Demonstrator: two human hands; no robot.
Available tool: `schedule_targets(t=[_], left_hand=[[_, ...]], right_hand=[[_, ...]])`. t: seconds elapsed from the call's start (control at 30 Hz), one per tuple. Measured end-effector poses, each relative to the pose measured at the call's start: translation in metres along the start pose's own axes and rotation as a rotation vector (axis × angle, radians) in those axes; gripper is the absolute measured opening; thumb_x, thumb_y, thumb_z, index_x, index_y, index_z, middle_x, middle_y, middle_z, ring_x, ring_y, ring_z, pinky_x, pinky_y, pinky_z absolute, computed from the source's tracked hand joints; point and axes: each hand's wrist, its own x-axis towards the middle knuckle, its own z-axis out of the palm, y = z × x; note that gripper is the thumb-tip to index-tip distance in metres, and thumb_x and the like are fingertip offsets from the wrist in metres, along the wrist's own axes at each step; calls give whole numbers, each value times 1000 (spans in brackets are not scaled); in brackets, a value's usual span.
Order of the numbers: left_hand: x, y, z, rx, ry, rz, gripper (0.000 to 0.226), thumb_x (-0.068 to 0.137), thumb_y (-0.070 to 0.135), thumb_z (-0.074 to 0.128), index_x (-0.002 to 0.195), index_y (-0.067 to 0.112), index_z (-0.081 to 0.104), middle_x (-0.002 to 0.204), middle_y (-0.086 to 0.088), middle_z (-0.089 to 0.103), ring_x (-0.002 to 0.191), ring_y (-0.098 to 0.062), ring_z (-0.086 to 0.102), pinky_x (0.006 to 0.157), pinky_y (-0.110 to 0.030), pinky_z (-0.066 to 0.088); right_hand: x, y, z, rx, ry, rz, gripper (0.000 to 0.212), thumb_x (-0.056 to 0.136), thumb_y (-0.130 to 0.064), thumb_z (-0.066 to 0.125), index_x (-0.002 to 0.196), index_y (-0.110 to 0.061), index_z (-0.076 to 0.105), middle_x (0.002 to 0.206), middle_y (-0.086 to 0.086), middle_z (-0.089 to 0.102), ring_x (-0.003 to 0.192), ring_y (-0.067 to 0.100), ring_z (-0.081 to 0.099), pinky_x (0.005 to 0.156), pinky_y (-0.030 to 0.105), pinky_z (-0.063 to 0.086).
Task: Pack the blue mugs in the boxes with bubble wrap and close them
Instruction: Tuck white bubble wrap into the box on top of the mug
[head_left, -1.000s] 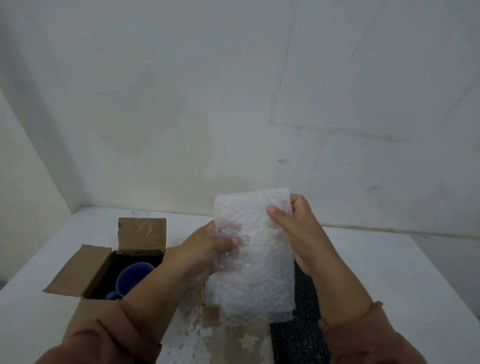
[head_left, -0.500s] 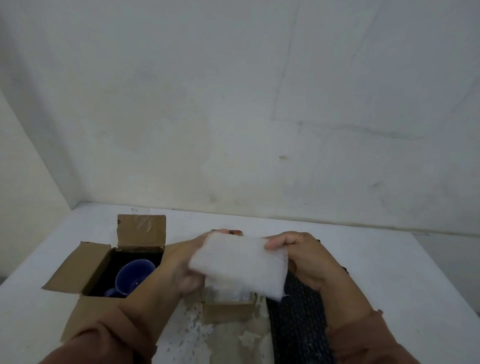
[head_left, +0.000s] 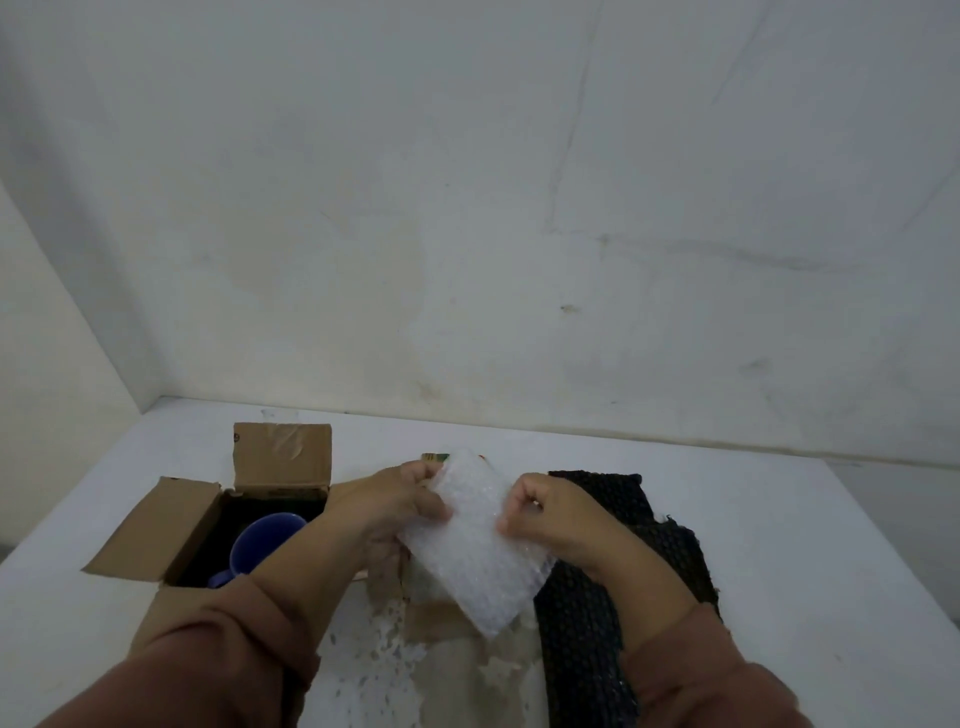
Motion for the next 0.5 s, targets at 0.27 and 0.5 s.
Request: schedule_targets(t=[0.27,0.5], left_hand=[[8,-23,1,-19,218,73,71,85,-14,50,145,19,29,131,-13,48,96,-26,53,67,-28,51],[35,-57,-4,870,333,502,74,87,2,56,149,20,19,139,-9,44,120,-21,50,94,-24,40]], right_hand=[[14,16,47,127,198,198,18,85,-8,55,94,-23,48,98,5,53,75,14,51,58,22,45],[12,24,66,-480,324,98,20,88,-32,52,106,-24,50,108,2,56,100,22,50,84,33,45]])
